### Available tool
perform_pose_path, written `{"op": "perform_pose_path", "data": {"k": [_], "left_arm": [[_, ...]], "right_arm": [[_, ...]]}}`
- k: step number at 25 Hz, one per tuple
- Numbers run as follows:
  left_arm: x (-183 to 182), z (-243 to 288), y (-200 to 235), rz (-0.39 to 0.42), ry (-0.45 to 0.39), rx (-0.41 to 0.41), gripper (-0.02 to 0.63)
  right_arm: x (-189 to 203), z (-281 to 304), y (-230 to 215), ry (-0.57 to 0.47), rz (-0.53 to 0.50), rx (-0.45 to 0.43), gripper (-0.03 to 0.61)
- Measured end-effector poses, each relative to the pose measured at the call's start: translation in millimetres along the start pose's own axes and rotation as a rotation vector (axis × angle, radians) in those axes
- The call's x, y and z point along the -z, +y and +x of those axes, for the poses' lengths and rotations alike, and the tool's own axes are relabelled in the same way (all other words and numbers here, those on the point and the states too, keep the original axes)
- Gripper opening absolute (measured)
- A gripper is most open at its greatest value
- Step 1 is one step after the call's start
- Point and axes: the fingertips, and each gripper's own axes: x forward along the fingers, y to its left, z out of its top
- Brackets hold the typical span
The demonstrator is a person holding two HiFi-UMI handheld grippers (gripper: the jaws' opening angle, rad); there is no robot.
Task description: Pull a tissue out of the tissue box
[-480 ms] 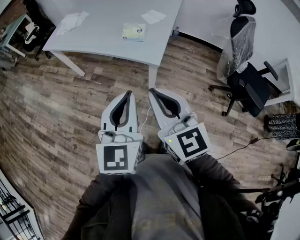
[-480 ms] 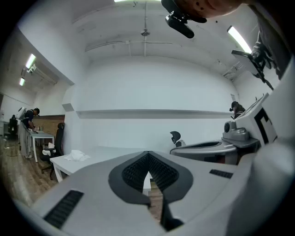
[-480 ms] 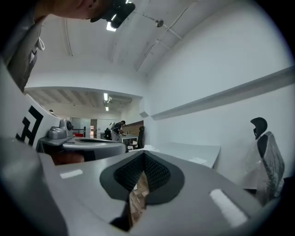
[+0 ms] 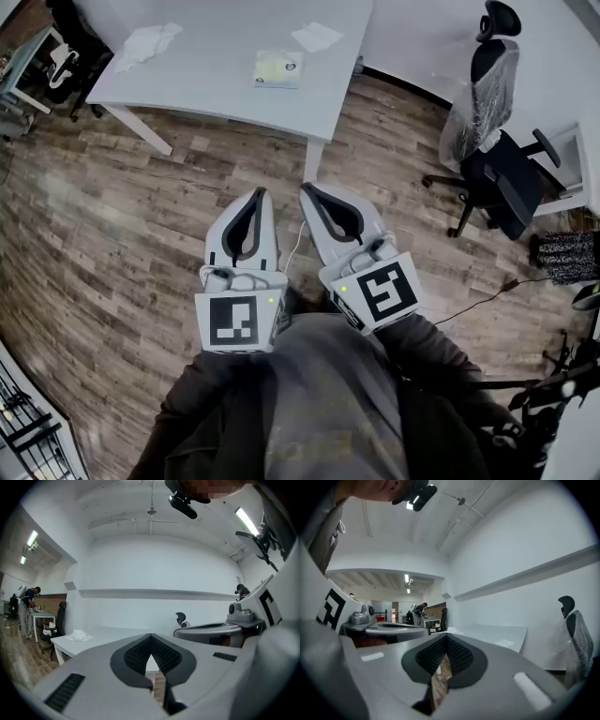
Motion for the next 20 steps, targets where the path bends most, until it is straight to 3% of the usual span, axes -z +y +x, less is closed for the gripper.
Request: {"op": "perform_pose_path", "data": {"k": [5,11,20], "left_arm": [[6.1,16.5,7.8,-0.026,0.011,0.007,-0.003],[12.5,67.5,-0.9,-0.017,0.03,0.022,-0.003],[15.7,183.3,1.9,0.04,0.094,0.001,-0.003]], "right_arm": [[-5.5,5.8,-13.6,-0.017,0.006,0.031,0.003],[-12.3,18.0,-68.9,-0.036,-0.023,0.088,0.003],[-0.3,99.9,-164.0,-0.011,0.044,0.017,0.003]]}}
